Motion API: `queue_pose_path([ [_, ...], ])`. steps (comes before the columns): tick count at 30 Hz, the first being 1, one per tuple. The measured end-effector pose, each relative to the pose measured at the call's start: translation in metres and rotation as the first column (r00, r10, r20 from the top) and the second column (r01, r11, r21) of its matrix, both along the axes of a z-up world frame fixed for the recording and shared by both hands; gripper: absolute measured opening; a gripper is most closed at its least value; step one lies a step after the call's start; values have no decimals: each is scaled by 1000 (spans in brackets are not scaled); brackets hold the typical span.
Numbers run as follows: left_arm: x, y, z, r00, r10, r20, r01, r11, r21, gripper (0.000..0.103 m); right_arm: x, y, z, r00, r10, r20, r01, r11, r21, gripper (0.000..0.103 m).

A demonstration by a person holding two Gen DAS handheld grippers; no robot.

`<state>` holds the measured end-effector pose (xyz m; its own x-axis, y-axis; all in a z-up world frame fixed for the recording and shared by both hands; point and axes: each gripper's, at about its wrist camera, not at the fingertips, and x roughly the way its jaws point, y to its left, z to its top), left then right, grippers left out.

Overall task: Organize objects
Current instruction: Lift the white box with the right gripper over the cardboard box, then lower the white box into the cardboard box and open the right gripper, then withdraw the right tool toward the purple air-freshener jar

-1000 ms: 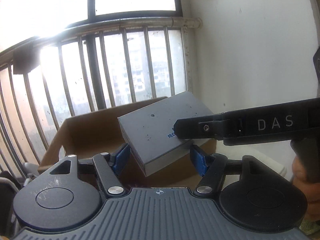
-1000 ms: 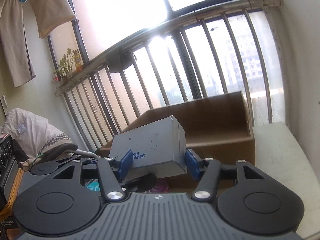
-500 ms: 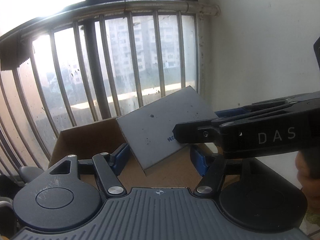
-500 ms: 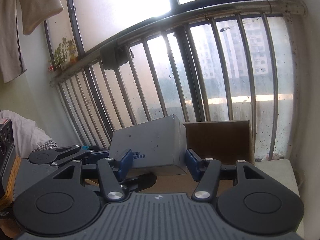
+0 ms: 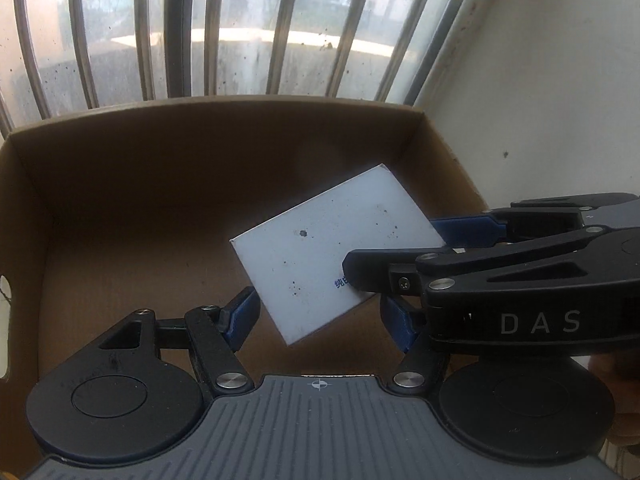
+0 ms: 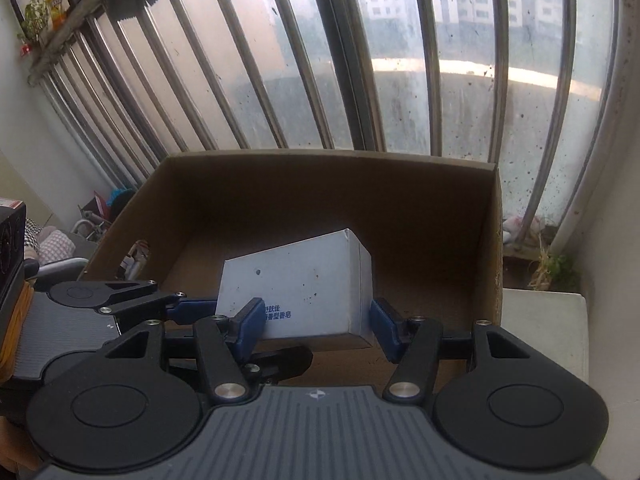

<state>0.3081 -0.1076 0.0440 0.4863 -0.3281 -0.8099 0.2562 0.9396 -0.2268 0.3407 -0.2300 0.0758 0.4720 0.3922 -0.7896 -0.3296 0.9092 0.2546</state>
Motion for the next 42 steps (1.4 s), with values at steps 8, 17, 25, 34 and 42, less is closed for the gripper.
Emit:
queue_pose_path([
  [8, 27, -4, -20, 992, 6, -123, -16, 997, -81, 66, 36, 7, -11, 999, 0, -53, -8, 991, -137, 61],
  [17, 28, -12, -24, 987, -14, -159, -8, 991, -135, 73, 37, 10, -16, 999, -24, -30, 18, 983, -182, 61],
  [25, -10, 9, 10, 995, 18, -93, -31, 989, -147, 80, -15, -13, 27, 995, -26, 101, 35, 995, -93, 62],
  [34, -99, 56, 74, 994, 25, 109, -9, 989, -145, 95, -107, -59, 79, 967, -50, 250, 7, 985, 171, 67],
  [42, -194, 97, 60, 963, 69, 261, -40, 993, -114, 99, -187, -88, 62, 958, -102, 268, -38, 881, 472, 74],
])
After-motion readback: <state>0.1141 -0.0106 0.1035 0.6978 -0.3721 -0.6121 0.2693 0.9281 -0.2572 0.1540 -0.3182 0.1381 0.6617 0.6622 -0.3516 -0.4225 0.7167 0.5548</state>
